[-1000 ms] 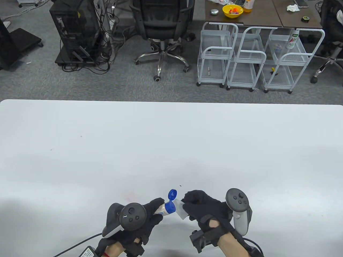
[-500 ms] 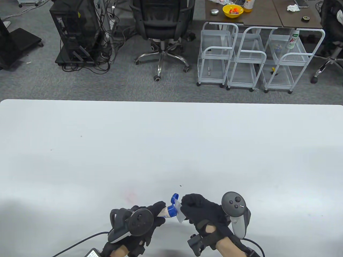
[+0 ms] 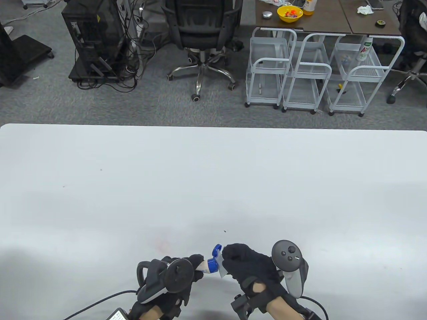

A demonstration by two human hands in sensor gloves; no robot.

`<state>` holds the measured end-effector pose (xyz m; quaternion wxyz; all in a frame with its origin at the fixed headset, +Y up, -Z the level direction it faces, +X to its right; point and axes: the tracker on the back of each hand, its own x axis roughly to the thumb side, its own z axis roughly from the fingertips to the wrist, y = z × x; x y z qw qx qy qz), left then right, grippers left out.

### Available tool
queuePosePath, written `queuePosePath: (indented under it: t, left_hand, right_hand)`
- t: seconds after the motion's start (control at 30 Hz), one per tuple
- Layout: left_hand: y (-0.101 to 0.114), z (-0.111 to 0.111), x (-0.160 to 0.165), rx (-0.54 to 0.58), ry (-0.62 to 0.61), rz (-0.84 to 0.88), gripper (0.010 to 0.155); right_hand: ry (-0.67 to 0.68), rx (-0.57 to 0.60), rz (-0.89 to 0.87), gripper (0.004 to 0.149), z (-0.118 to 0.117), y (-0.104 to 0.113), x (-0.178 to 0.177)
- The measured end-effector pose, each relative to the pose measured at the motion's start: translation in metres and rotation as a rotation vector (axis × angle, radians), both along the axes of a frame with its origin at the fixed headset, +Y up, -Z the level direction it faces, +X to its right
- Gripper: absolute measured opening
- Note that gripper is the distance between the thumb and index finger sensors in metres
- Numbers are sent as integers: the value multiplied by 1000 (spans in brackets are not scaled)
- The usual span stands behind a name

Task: Squeeze hand cream onto cotton pad

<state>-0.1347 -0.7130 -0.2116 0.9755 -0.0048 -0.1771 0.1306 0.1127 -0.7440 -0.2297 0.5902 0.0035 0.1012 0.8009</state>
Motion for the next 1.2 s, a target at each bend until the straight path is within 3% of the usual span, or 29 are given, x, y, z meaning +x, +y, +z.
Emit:
queuePosePath:
  t: [1.2]
  left_hand:
    - [-2,-7,2,-89,51,-37,45]
  right_hand:
    - [2,-36,-5,38,-2,-2,-4]
